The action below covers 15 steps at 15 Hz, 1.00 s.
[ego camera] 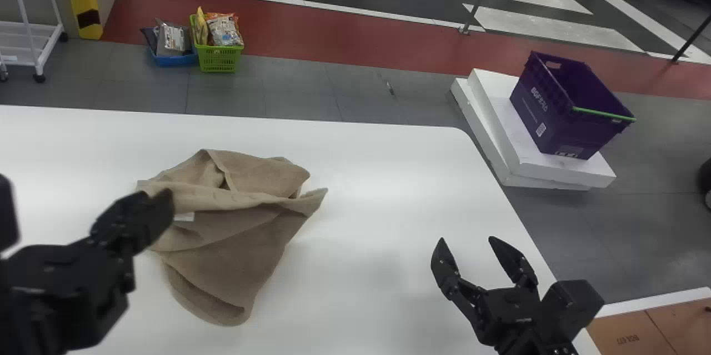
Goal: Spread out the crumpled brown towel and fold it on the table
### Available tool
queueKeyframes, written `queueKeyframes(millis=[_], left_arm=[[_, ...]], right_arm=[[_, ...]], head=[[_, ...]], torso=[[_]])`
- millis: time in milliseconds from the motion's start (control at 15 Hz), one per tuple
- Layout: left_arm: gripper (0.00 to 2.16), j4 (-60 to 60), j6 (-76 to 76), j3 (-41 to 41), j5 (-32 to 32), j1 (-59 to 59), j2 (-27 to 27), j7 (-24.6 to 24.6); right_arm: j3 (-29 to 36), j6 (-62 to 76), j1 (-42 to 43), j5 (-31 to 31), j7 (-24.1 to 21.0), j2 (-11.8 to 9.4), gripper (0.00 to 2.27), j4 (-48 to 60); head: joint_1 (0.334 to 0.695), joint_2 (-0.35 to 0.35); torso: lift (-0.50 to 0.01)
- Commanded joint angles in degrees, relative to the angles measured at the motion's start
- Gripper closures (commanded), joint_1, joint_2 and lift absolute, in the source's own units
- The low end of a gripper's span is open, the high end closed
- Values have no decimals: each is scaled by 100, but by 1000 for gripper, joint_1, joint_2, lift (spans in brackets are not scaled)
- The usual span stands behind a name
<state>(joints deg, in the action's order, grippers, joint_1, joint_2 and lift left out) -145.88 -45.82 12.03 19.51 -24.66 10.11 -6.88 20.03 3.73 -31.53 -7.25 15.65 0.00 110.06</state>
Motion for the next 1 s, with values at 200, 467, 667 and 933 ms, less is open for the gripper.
queueKeyframes(millis=[200, 467, 667, 933], left_arm=[[1568, -679, -1127, -2284, 1424, -65, -61, 91], [1568, -424, -1409, -2847, 1204, 40, -96, 99], [1565, 42, -1549, -2882, 712, 348, -96, 117], [29, 903, -2042, -3005, 405, 901, -114, 20]], right_arm=[[-175, -18, 16, 145, -18, 5, 147, 33], [-404, -35, 51, 329, -106, 5, 147, 59], [-456, -35, 68, 373, -141, 5, 147, 77], [-456, -35, 77, 373, -141, 5, 147, 68]], head=[[695, -279], [695, -182], [695, -91], [695, -14]], torso=[[-127], [-127], [-127], [-127]])
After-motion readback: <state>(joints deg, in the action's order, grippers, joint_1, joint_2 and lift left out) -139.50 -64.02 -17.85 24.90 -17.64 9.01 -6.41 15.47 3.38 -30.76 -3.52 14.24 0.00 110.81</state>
